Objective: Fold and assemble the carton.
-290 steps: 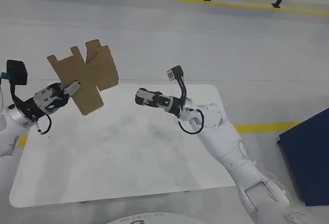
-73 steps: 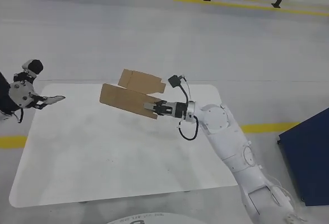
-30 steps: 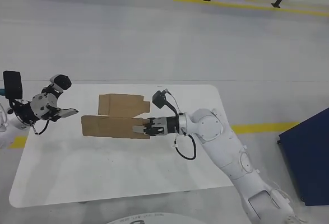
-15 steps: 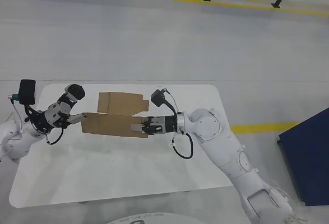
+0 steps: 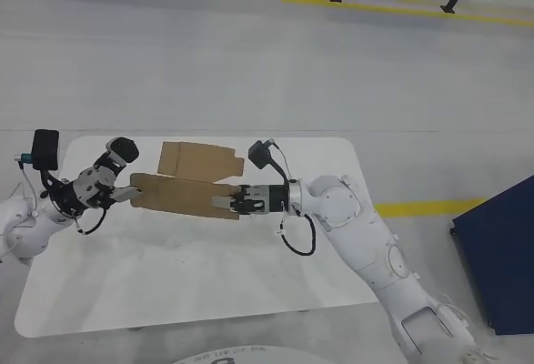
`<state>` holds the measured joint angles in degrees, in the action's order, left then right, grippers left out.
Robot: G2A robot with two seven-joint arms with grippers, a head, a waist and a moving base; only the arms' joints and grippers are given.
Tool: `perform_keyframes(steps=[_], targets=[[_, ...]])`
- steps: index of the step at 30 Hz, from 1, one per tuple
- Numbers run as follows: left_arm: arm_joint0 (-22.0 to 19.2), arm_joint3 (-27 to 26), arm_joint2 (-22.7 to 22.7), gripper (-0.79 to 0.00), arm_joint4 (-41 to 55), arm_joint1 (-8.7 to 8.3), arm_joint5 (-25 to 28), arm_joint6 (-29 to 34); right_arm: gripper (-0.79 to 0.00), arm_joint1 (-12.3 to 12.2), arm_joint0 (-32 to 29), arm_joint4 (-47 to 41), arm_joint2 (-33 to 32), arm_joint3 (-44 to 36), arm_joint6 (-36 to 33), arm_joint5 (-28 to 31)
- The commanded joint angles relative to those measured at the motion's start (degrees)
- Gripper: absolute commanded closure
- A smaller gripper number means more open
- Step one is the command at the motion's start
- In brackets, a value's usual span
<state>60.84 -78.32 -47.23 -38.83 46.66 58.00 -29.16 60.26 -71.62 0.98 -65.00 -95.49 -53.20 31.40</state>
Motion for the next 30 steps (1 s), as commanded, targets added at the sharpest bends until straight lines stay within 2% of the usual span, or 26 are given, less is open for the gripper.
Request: perform_keyframes(steps=[1, 22, 24, 27, 30], targets=[[0.0, 0.0, 0.0, -0.785, 0.0, 0.0, 0.0, 0.0, 0.0, 0.0, 0.0, 0.0, 0.0, 0.0, 0.0, 0.0], [0.0, 0.0, 0.0, -0.785, 0.0, 0.0, 0.0, 0.0, 0.0, 0.0, 0.0, 0.0, 0.0, 0.0, 0.0, 0.0], [0.1, 0.5, -0.7, -0.785, 1.0, 0.19, -2.8, 1.2, 0.0, 0.0, 0.0, 0.0, 0.0, 0.0, 0.0, 0.0], [-0.1, 2.2, 1.4, -0.785, 12.1, 0.71, 0.0, 5.7, 0.0, 0.0, -0.1, 0.1, 0.0, 0.0, 0.3, -0.2], [-3.1, 3.0, 6.6, -0.785, 33.3, 0.93, 0.0, 20.4, 0.0, 0.0, -0.3, 2.3, 0.1, -0.6, 1.8, -1.9]])
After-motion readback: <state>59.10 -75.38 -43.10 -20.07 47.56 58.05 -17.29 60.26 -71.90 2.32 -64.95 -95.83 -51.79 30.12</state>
